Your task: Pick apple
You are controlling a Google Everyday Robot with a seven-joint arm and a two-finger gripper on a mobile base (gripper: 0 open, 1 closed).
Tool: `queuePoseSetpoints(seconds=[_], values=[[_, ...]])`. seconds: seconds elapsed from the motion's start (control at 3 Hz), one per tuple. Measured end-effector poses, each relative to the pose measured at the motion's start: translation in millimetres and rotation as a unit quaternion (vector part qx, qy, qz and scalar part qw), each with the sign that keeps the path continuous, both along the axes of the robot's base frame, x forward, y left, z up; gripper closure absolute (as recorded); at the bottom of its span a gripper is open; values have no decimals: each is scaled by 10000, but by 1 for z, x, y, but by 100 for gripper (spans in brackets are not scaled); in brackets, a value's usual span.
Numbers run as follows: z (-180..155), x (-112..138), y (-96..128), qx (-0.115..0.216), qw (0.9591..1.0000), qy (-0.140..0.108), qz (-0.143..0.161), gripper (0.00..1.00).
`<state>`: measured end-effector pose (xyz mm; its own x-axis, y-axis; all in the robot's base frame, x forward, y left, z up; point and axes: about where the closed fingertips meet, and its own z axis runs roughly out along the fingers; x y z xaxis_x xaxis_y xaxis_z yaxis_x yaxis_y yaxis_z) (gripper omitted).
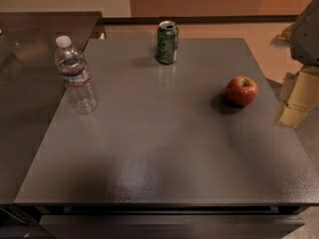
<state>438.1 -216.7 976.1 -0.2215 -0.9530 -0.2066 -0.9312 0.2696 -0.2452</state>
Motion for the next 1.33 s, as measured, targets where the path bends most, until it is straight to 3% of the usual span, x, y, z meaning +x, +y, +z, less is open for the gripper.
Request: queuePoseSetpoints(seconds=[0.33,1.33], values=[[1,3,0,31,10000,0,15,0],[-35,74,-39,617,9972,26,-429,0]])
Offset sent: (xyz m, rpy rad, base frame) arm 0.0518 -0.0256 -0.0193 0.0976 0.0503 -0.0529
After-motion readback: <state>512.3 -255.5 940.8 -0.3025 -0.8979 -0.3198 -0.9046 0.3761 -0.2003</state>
